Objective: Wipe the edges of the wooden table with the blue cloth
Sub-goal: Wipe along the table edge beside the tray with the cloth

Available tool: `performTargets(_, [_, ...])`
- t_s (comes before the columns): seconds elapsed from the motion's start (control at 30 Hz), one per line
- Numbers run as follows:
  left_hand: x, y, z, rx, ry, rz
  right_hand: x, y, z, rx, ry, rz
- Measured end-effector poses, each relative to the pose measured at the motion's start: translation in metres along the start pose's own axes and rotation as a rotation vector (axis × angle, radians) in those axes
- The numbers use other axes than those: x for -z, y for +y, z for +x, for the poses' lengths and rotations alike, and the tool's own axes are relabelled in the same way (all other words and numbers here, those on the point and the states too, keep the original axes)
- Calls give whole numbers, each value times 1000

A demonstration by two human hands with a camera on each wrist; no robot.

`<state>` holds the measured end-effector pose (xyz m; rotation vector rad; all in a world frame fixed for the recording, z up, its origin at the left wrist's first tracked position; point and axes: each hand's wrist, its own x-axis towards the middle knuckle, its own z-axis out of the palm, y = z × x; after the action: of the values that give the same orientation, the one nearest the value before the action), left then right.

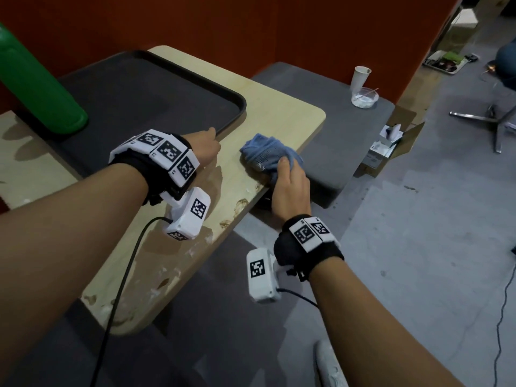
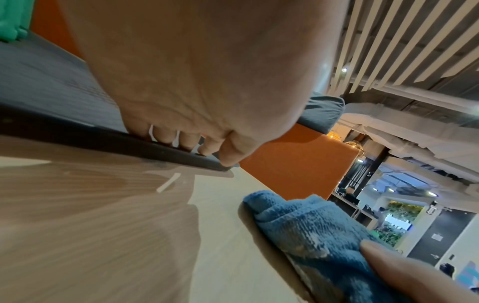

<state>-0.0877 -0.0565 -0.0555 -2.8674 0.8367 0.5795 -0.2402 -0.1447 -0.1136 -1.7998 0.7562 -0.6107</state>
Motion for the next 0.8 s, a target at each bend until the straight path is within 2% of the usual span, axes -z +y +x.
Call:
performTargets(0.27, [-14, -13, -12, 24, -7, -169, -25, -6, -65, -2, -46, 57])
performTargets(0.57, [-15, -14, -16, 39, 8, -190, -4, -9, -16, -36, -21, -35])
performTargets(0.7, [-15, -12, -17, 21, 18, -158, -14, -10, -35, 6, -4, -2])
performTargets(0.8, [-12, -13, -19, 24, -27, -178, -21, -11, -58, 12, -50, 6])
